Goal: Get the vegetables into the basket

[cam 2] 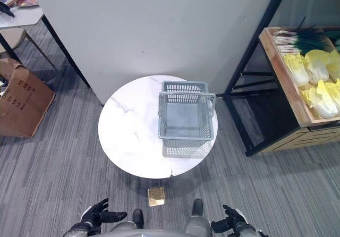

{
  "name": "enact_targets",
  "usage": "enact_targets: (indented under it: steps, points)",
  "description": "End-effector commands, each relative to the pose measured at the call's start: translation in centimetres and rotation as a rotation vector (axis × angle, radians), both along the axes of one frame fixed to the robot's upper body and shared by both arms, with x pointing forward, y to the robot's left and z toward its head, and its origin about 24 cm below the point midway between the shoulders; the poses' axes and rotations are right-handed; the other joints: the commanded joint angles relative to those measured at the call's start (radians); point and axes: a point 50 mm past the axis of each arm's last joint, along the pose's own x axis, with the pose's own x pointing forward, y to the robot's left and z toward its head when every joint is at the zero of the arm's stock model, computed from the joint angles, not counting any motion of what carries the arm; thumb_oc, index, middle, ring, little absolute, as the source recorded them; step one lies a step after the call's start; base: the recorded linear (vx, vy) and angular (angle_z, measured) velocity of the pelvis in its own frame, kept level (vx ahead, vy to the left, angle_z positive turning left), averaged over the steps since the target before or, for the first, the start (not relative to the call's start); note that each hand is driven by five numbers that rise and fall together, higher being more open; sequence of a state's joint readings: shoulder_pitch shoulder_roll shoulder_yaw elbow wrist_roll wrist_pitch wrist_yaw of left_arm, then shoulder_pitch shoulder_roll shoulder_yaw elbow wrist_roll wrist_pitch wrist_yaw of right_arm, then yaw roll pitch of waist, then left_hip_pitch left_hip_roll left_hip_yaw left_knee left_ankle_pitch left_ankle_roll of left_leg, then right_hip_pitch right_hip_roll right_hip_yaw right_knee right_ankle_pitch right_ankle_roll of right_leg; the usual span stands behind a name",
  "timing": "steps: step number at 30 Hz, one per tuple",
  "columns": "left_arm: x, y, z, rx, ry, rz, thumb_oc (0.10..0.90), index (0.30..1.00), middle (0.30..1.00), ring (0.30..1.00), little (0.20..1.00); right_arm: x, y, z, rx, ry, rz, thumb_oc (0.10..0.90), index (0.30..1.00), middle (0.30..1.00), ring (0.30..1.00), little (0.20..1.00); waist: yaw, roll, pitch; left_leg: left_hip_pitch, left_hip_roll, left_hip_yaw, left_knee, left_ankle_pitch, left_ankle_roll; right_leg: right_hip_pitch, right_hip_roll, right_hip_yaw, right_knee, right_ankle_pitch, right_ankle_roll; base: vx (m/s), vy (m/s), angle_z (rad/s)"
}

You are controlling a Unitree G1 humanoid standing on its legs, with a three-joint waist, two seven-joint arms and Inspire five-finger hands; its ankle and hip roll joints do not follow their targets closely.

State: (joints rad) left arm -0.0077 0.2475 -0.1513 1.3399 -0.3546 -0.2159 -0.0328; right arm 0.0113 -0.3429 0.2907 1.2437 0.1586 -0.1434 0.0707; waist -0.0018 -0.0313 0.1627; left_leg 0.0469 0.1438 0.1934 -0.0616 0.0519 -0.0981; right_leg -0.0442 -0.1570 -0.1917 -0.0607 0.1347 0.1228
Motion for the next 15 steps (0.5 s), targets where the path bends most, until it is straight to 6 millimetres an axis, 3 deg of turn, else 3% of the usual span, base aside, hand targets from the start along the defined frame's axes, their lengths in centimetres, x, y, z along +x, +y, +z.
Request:
enact_targets:
  steps: [1, 4, 6, 7, 8, 9, 10, 11, 12, 13, 14, 15]
  points:
    - [1.1, 1.1, 0.5, 0.013, -0.038, 0.027, 0.900, 1.000, 1.000, 1.000, 1.000, 1.9, 0.3, 0.5, 0.012, -0.068, 0.018, 0.900, 1.000, 1.000, 1.000, 1.000, -0.003, -0.003, 0.011, -0.046, -0.002, 0.005, 0.007, 0.020, -0.016, -0.011, -0.068, 0.026, 0.061, -0.003, 0.062, 0.02, -0.239, 0.05]
    - [0.8, 0.7, 0.4, 0.003, -0.029, 0.036, 0.900, 1.000, 1.000, 1.000, 1.000, 1.3, -0.9, 0.6, -0.013, -0.060, -0.054, 0.900, 1.000, 1.000, 1.000, 1.000, -0.008, 0.004, 0.006, -0.049, 0.011, -0.001, -0.010, 0.035, -0.025, -0.008, -0.053, 0.023, 0.052, -0.010, 0.056, 0.01, -0.126, 0.01]
    - [0.4, 0.3, 0.1, 0.000, -0.017, 0.043, 0.900, 1.000, 1.000, 1.000, 1.000, 0.5, -3.8, 1.3, -0.119, -0.057, -0.139, 0.900, 1.000, 1.000, 1.000, 1.000, -0.013, 0.008, -0.001, -0.047, 0.026, -0.005, -0.023, 0.046, -0.034, 0.004, -0.036, 0.014, 0.029, -0.012, 0.050, 0.02, -0.146, 0.01]
    - [0.0, 0.2, 0.0, -0.002, -0.010, 0.043, 0.900, 1.000, 1.000, 1.000, 1.000, 0.4, -6.8, 2.6, -0.230, -0.062, -0.171, 0.900, 1.000, 1.000, 1.000, 1.000, -0.012, 0.009, -0.007, -0.045, 0.030, -0.008, -0.026, 0.047, -0.038, 0.019, -0.032, 0.004, 0.010, -0.010, 0.052, 0.02, -0.085, 0.00]
    - [0.0, 0.2, 0.0, -0.002, -0.010, 0.042, 0.900, 1.000, 1.000, 1.000, 1.000, 0.3, -6.8, 2.6, -0.230, -0.062, -0.171, 0.900, 1.000, 1.000, 1.000, 1.000, -0.012, 0.010, -0.006, -0.044, 0.031, -0.008, -0.026, 0.047, -0.038, 0.020, -0.031, 0.004, 0.010, -0.009, 0.051, 0.02, -0.067, 0.03]
    - [-0.1, -0.1, 0.0, -0.009, -0.014, 0.019, 0.900, 1.000, 1.000, 1.000, 1.000, 0.6, -10.1, 4.5, -0.361, -0.068, -0.141, 0.900, 1.000, 1.000, 1.000, 1.000, -0.011, 0.012, -0.010, -0.047, 0.034, -0.007, -0.026, 0.047, -0.040, 0.030, -0.032, 0.000, -0.008, -0.003, 0.055, 0.00, -0.019, 0.04]
    - [-0.1, -0.1, 0.0, -0.009, -0.014, 0.019, 0.900, 1.000, 1.000, 1.000, 1.000, 0.6, -10.1, 4.6, -0.362, -0.068, -0.141, 0.900, 1.000, 1.000, 1.000, 1.000, -0.012, 0.013, -0.010, -0.047, 0.034, -0.008, -0.026, 0.047, -0.040, 0.031, -0.031, 0.000, -0.008, -0.003, 0.054, 0.00, -0.021, 0.05]
    - [-0.2, -0.2, 0.0, -0.011, -0.013, 0.004, 0.900, 1.000, 1.000, 1.000, 1.000, 1.4, -11.9, 6.0, -0.432, -0.100, -0.127, 0.900, 1.000, 1.000, 1.000, 1.000, -0.011, 0.012, -0.012, -0.047, 0.035, -0.007, -0.026, 0.047, -0.042, 0.033, -0.032, 0.000, -0.014, 0.000, 0.056, 0.00, 0.000, 0.00]
    - [-0.4, -0.3, -0.1, -0.009, -0.012, -0.006, 0.900, 1.000, 1.000, 1.000, 1.000, 3.4, -14.2, 8.8, -0.569, -0.184, -0.050, 0.900, 1.000, 1.000, 1.000, 1.000, -0.012, 0.010, -0.014, -0.049, 0.037, -0.004, -0.026, 0.046, -0.044, 0.034, -0.034, 0.001, -0.019, 0.005, 0.060, 0.00, 0.000, 0.00]
    - [-0.4, -0.3, -0.1, -0.009, -0.012, -0.006, 0.900, 1.000, 1.000, 1.000, 1.000, 3.4, -14.2, 8.8, -0.569, -0.184, -0.050, 0.900, 1.000, 1.000, 1.000, 1.000, -0.012, 0.010, -0.014, -0.049, 0.037, -0.004, -0.026, 0.046, -0.044, 0.034, -0.034, 0.001, -0.019, 0.005, 0.060, 0.00, 0.000, 0.00]
    - [-0.6, -0.1, -0.1, -0.001, -0.011, 0.013, 0.900, 1.000, 1.000, 1.000, 1.000, 6.7, -15.8, 12.6, -0.696, -0.334, 0.032, 0.900, 1.000, 1.000, 1.000, 1.000, -0.016, 0.004, -0.016, -0.052, 0.036, -0.001, -0.026, 0.045, -0.045, 0.032, -0.036, 0.002, -0.022, 0.009, 0.065, 0.00, 0.000, 0.00]
    - [-0.6, 0.0, 0.0, 0.002, -0.013, 0.020, 0.900, 1.000, 1.000, 1.000, 1.000, 8.4, -16.0, 14.8, -0.756, -0.423, 0.106, 0.900, 1.000, 1.000, 1.000, 1.000, -0.019, 0.001, -0.016, -0.052, 0.036, 0.000, -0.026, 0.043, -0.045, 0.032, -0.037, 0.004, -0.023, 0.011, 0.066, -0.01, 0.020, -0.04]
